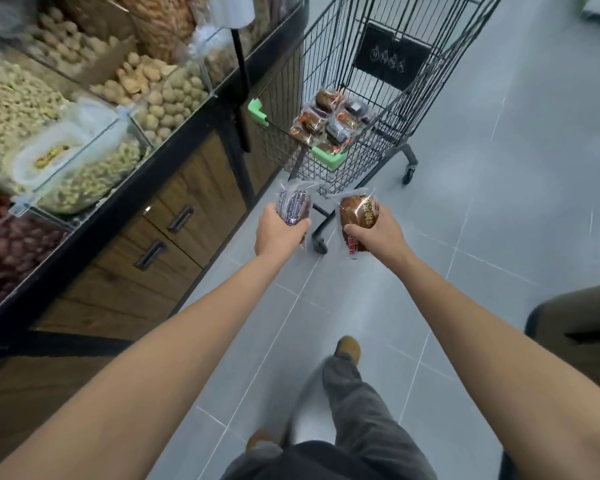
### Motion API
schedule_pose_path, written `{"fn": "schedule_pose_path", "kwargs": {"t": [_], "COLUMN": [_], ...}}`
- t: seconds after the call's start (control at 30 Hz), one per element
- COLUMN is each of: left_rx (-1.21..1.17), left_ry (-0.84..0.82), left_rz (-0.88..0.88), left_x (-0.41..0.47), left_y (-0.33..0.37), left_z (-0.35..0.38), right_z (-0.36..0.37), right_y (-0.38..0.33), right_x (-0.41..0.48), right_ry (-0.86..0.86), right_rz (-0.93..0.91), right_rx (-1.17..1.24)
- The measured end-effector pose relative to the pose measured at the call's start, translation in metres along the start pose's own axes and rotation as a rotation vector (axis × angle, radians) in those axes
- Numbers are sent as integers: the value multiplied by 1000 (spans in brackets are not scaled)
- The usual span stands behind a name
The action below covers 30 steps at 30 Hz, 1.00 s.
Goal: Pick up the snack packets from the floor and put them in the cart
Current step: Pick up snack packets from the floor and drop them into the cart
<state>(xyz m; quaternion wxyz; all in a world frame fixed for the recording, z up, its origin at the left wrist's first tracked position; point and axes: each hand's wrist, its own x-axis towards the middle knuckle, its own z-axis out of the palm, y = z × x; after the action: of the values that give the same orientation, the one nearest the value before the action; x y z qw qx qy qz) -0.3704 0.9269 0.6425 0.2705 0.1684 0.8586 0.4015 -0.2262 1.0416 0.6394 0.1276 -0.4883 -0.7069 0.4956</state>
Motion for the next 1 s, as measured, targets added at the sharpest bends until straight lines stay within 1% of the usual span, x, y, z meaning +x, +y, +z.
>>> {"fn": "schedule_pose_path", "kwargs": {"t": [0.13, 0.33, 0.57, 0.67, 0.73, 0.83, 1.0], "left_rx": [0, -36, -88, -115, -137, -175, -150], "left_ry": [14, 45, 67, 79, 85, 75, 54], "left_rz": [-21, -60, -110, -115, -122, -133, -213], "left_x": [35, 78, 153, 195, 227, 275, 340], "left_y": [51, 100, 143, 165, 181, 201, 229], "left_z": [41, 80, 101, 114, 122, 134, 145], "right_z": [-43, -85, -99, -103, -108, -115, -117], "right_y": [1, -18, -46, -56, -65, -88, -116], "right_x": [68, 149, 238, 282, 317, 366, 440], "right_ry": [-53, -119, -170, -192, -178, -183, -235], "right_rz": [-8, -62, -88, -99, -116, -144, -89], "right_rx": [-8, -40, -72, -76, -97, -134, -155]}}
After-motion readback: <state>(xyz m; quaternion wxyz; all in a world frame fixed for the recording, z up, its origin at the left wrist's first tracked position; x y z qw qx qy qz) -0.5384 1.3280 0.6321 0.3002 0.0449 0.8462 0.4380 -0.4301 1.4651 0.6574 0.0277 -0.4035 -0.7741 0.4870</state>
